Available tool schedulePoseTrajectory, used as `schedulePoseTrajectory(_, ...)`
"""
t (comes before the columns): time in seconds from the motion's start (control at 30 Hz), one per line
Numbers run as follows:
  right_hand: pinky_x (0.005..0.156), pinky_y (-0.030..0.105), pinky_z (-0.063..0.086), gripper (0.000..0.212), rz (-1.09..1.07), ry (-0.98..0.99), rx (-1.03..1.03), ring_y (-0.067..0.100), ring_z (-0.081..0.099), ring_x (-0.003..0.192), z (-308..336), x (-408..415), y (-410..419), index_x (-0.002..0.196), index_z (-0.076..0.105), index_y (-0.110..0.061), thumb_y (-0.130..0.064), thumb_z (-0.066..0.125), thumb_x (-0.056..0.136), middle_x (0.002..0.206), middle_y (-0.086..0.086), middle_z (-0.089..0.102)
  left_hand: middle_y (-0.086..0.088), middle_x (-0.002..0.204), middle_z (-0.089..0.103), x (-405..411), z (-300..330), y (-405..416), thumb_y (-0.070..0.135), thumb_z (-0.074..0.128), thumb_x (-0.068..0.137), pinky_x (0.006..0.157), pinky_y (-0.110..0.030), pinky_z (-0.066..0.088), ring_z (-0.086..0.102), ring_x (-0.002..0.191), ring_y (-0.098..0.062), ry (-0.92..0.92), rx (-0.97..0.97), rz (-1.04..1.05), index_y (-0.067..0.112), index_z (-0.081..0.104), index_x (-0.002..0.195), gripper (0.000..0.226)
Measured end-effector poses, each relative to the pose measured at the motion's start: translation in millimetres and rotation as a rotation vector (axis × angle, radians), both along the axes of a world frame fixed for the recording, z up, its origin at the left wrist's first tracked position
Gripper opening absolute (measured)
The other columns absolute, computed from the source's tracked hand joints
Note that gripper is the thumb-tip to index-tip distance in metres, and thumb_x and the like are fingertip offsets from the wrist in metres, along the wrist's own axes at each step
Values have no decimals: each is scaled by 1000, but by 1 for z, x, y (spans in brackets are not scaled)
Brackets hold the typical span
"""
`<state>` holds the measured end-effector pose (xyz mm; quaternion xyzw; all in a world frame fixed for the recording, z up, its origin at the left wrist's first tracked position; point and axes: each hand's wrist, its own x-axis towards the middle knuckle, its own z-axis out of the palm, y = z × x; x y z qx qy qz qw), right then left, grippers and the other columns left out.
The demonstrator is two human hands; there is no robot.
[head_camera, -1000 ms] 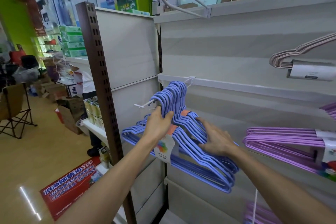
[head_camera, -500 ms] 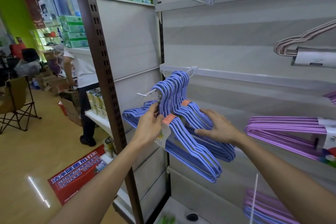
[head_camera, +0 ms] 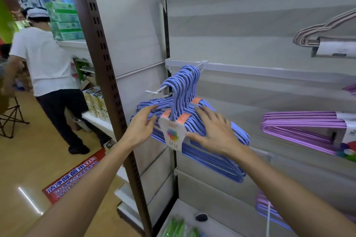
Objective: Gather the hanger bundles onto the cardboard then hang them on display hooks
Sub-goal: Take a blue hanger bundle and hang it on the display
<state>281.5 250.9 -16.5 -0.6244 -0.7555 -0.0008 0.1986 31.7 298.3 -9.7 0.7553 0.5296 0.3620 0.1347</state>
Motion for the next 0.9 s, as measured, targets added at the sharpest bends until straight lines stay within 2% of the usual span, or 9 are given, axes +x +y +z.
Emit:
schedulePoseTrajectory(0.1,114,53,23,82,-50,-39,13,28,19,148,-6,-12,4,158,11,-34,-77,30,90,166,-2,11,1,152,45,-3,-6,12,32,39,106,105,-21,32,42,138,-15,-20,-41,-49,19,42,149,46)
schedulePoseTrajectory(0.2,114,56,22,86,-105,-63,25,31,17,148,-11,-23,8,157,10,-39,-82,12,83,166,0,10,1,152,45,0,-13,23,40,34,106,116,-36,32,39,140,-16,-8,-42,-106,21,42,149,48)
schedulePoseTrajectory(0.4,115,63,19,82,-160,1,-1,34,6,151,-11,-42,23,155,14,-45,-84,21,84,168,-1,2,3,146,51,7,-21,39,55,26,99,116,-38,30,41,138,-14,-28,8,-162,25,48,145,59)
schedulePoseTrajectory(0.57,113,58,27,82,-159,72,23,28,12,151,-15,-42,32,154,18,-44,-84,19,82,167,-6,9,7,146,52,11,-25,57,57,20,98,113,-30,26,40,137,-11,40,80,-161,27,49,144,62)
schedulePoseTrajectory(0.73,115,56,28,81,-118,146,9,23,11,153,-12,-38,43,157,10,-40,-78,28,88,167,-10,7,11,142,55,17,-30,78,64,15,95,104,-18,23,43,134,-6,48,139,-198,28,51,141,68)
schedulePoseTrajectory(0.8,113,56,31,81,-107,155,10,22,13,152,-11,-35,48,157,11,-40,-78,28,88,167,-10,8,8,140,56,21,-30,83,60,16,97,103,-19,23,44,132,-10,45,149,-191,26,53,139,66)
schedulePoseTrajectory(0.9,110,57,35,82,-102,187,21,19,16,151,-12,-28,60,155,13,-42,-82,27,85,166,-11,12,2,137,59,26,-29,92,45,24,105,107,-27,27,47,131,-16,64,134,-184,23,55,137,50)
